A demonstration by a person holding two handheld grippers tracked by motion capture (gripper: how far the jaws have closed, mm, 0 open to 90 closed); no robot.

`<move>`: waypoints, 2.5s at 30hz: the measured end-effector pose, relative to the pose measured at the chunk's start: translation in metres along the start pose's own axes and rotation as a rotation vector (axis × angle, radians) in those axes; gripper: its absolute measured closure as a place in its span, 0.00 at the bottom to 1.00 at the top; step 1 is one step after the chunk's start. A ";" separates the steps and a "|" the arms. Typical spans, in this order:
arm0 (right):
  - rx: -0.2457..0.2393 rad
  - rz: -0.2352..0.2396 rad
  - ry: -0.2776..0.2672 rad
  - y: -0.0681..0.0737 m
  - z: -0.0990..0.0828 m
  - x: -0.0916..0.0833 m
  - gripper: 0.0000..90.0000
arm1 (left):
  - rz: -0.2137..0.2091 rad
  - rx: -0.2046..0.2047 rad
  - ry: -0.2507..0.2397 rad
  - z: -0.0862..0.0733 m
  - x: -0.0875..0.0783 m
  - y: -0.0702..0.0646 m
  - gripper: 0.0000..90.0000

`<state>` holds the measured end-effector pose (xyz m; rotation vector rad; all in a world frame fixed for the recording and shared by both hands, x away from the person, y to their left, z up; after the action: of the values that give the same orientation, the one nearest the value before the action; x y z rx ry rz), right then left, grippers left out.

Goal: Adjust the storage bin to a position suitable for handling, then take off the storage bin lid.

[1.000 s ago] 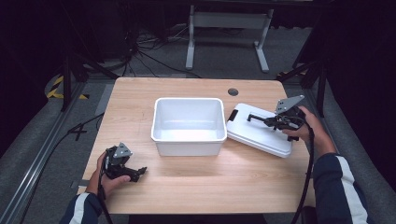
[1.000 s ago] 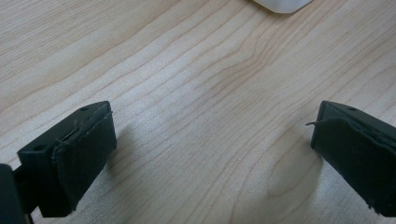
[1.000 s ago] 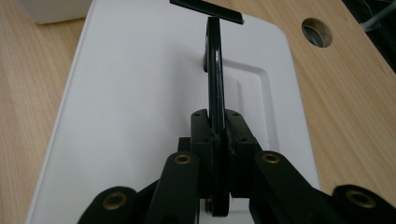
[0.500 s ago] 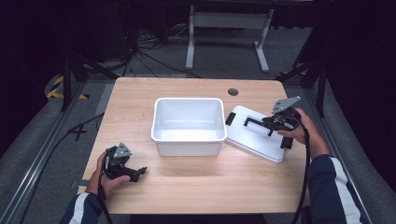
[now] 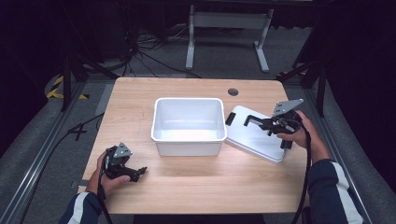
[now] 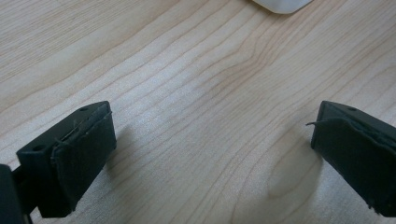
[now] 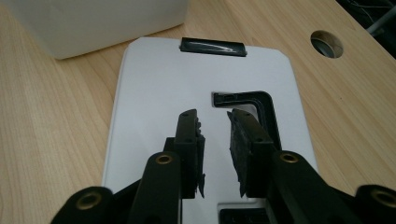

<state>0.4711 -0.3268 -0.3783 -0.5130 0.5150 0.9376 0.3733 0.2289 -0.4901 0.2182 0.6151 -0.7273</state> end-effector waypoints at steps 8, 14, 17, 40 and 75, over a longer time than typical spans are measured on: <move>0.017 -0.048 -0.039 0.010 0.001 -0.014 0.72 | 0.001 0.001 -0.001 0.000 0.000 0.000 0.01; 0.030 -0.044 -0.082 0.019 -0.001 -0.027 0.69 | -0.007 0.005 0.003 0.000 0.000 0.000 0.00; 0.033 -0.056 -0.084 0.022 -0.003 -0.030 0.68 | 0.002 0.002 0.001 0.000 0.000 0.000 0.01; 0.027 -0.108 -0.021 0.055 -0.012 -0.038 0.55 | 0.005 -0.004 0.002 0.000 0.000 -0.001 0.01; 0.043 -0.162 -0.002 0.078 -0.056 -0.066 0.46 | 0.005 -0.004 0.005 -0.001 -0.001 -0.001 0.01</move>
<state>0.3622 -0.3634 -0.3952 -0.5072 0.4833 0.7713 0.3717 0.2287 -0.4899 0.2180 0.6201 -0.7212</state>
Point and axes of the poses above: each handheld gripper's, and its own axes: x roughly forward along the jaws, z roughly out of its top, y roughly to its left, the point moved 1 cm from there along x, roughly forward along the jaws, and after that the axes turned 10 degrees about -y, right-handed, at the moved point
